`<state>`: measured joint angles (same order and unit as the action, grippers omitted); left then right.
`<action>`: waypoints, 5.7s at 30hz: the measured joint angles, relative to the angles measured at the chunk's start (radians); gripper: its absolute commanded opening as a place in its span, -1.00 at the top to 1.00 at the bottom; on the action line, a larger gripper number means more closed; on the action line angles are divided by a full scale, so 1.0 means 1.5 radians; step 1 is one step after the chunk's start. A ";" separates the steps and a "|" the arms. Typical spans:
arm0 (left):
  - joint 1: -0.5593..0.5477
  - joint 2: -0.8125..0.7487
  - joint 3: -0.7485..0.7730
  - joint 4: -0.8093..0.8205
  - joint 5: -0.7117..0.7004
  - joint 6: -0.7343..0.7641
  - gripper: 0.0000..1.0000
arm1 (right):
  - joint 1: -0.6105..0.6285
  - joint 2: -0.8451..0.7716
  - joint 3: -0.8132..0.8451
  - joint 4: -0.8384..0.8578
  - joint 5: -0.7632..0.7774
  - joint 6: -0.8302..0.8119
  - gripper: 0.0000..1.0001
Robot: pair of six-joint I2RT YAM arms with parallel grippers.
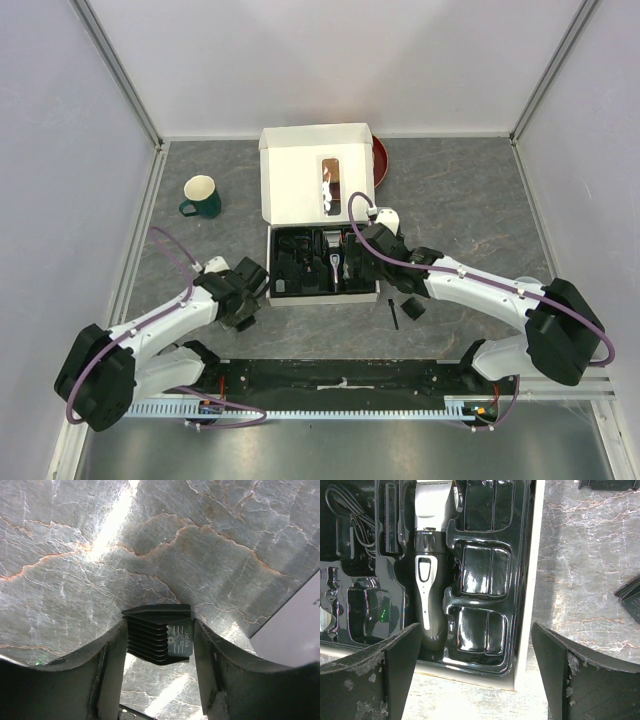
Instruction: Sort the hair-cutting tools
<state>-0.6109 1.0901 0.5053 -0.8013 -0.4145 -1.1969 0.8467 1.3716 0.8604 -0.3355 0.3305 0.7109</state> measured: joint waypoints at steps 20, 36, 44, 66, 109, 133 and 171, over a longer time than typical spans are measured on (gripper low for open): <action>0.000 -0.186 0.041 -0.058 -0.011 0.016 -0.35 | 0.000 -0.018 -0.001 0.001 -0.027 -0.004 -0.96; 0.013 -0.083 0.027 0.003 0.018 0.067 -0.82 | 0.002 -0.027 -0.024 0.030 -0.094 -0.022 -0.88; 0.047 -0.054 -0.015 0.056 0.051 0.079 -0.71 | 0.070 -0.035 -0.047 0.110 -0.187 -0.086 -0.85; 0.052 -0.039 -0.005 0.017 0.081 0.089 -0.73 | 0.112 0.016 -0.035 0.159 -0.192 -0.085 -0.86; 0.052 -0.060 0.035 -0.012 0.115 0.078 0.75 | 0.112 -0.040 -0.035 0.127 -0.111 -0.103 -0.93; 0.053 -0.063 0.089 -0.021 0.102 0.127 -0.42 | 0.129 -0.004 -0.019 0.122 -0.114 -0.030 -0.81; 0.291 -0.109 0.347 -0.140 -0.183 0.295 -0.73 | 0.337 0.612 0.734 -0.293 0.089 0.597 -0.70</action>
<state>-0.1741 0.9264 1.0256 -1.0107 -0.6884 -0.7540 1.3518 2.2894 1.9617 -0.7757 0.4644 1.6058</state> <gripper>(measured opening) 0.851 0.861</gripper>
